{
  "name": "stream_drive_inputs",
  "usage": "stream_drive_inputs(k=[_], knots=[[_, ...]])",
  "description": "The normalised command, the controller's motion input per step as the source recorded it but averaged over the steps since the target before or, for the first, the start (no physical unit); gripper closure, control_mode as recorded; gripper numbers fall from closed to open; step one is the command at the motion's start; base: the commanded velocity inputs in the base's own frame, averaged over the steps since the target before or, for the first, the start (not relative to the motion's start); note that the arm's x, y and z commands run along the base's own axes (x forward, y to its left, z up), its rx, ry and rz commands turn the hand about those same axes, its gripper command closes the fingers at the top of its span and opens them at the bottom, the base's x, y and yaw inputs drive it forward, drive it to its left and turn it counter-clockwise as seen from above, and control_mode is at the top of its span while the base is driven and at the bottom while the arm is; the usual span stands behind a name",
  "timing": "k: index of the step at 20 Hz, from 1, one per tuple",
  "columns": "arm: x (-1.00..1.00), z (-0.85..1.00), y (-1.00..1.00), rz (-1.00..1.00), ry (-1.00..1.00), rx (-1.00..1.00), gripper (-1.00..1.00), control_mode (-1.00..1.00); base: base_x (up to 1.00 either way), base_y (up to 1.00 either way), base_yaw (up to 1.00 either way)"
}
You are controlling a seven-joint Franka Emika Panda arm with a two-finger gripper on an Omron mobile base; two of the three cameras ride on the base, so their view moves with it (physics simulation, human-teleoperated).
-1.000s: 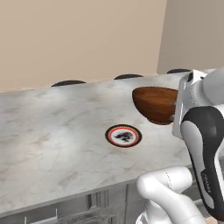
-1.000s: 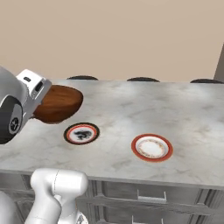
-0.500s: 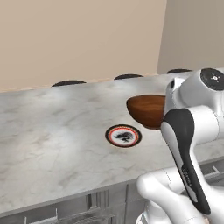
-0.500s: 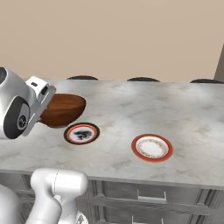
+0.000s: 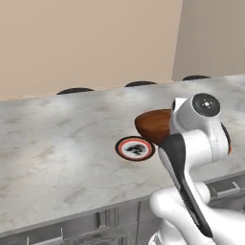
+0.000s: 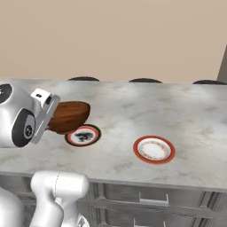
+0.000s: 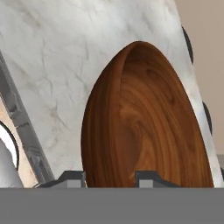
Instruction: Move the bowls from the cabinet to the plates on the dining table.
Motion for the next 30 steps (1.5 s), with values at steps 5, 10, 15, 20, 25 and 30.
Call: stream_drive_inputs(k=[5,10,15,20,25,30], knots=[[0.38,-0.28,0.12,0.00,0.00,-0.03,1.00,-1.00,0.00,0.00,0.00],[0.37,-0.22,0.10,0.02,0.00,0.00,1.00,-1.00,0.00,0.00,0.00],[0.28,-0.22,0.03,0.02,0.02,0.00,1.00,-1.00,0.00,0.00,0.00],[0.27,-0.28,0.03,0.02,0.04,0.00,1.00,-1.00,0.00,0.00,0.00],[0.28,-0.33,0.04,0.02,0.01,0.00,1.00,-1.00,0.00,0.00,0.00],[0.25,-0.34,0.02,0.02,0.00,0.00,1.00,-1.00,0.00,0.00,0.00]])
